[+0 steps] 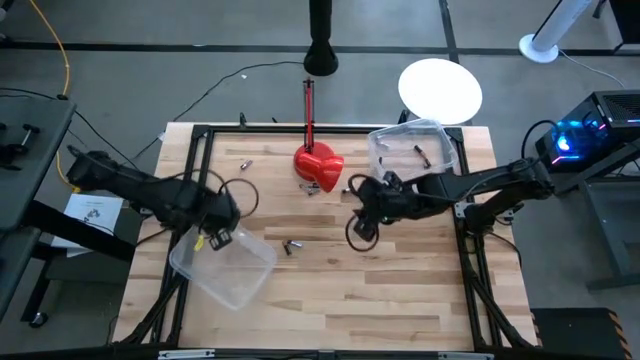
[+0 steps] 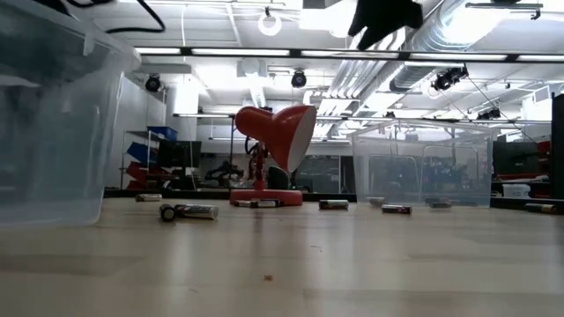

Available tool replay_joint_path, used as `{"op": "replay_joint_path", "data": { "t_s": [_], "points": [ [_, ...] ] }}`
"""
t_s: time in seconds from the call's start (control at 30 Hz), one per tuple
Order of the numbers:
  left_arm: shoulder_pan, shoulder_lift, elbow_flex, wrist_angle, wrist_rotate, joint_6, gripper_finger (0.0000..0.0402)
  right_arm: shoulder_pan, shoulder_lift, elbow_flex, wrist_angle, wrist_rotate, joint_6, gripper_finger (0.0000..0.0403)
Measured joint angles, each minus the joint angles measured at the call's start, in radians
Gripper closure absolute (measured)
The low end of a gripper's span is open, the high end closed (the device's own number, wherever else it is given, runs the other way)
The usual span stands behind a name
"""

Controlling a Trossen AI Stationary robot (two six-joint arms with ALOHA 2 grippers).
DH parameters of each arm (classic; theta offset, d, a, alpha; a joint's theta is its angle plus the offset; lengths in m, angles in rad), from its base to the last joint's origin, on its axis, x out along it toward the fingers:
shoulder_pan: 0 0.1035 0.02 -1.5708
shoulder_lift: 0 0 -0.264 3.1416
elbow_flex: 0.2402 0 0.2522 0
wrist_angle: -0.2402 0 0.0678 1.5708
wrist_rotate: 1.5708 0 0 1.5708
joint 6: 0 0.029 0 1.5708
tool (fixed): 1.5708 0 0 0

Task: Sort batteries
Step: Adjust the bottom transparent bin

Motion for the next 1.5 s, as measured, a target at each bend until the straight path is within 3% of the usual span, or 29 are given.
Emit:
{"op": "replay_joint_path", "data": {
  "t_s": [0.17, 0.33, 0.5, 0.67, 0.73, 0.83, 0.9, 1.07, 1.23, 1.33, 1.5],
  "points": [
    [0.211, 0.000, 0.000, 0.030, -0.145, 0.183, 0.0401, 0.075, 0.000, 0.000, -0.036, 0.060, 0.119, 0.0214],
    [0.420, 0.000, 0.000, 0.166, -0.247, 0.386, 0.0401, 0.140, 0.000, 0.000, -0.037, 0.137, 0.228, 0.0214],
    [0.575, 0.001, 0.023, 0.352, -0.185, 0.528, 0.0401, 0.174, 0.000, 0.000, -0.031, 0.183, 0.308, 0.0214],
    [0.596, -0.007, 0.138, 0.238, -0.156, 0.581, 0.0401, 0.181, 0.000, 0.000, -0.023, 0.184, 0.323, 0.0214],
    [0.580, -0.022, 0.191, 0.178, -0.109, 0.539, 0.0401, 0.181, 0.000, 0.000, -0.017, 0.184, 0.323, 0.0214],
    [0.509, -0.057, 0.212, 0.160, 0.058, 0.422, 0.0401, 0.176, 0.000, 0.000, -0.015, 0.198, 0.317, 0.0214],
    [0.413, -0.069, 0.206, 0.164, 0.135, 0.326, 0.0401, 0.170, 0.000, 0.000, -0.018, 0.215, 0.316, 0.0214],
    [0.107, -0.040, 0.159, 0.205, 0.193, 0.087, 0.0401, 0.142, 0.000, 0.000, -0.018, 0.228, 0.276, 0.0214],
    [-0.097, 0.031, 0.156, 0.350, 0.115, -0.078, 0.0401, 0.104, 0.000, 0.000, -0.018, 0.227, 0.226, 0.0214],
    [-0.136, 0.086, 0.156, 0.374, 0.056, -0.137, 0.0401, 0.078, 0.000, 0.000, -0.018, 0.226, 0.199, 0.0214],
    [-0.169, 0.176, 0.156, 0.383, 0.082, -0.194, 0.0401, 0.051, 0.000, 0.000, -0.014, 0.218, 0.148, 0.0214]
  ]
}}
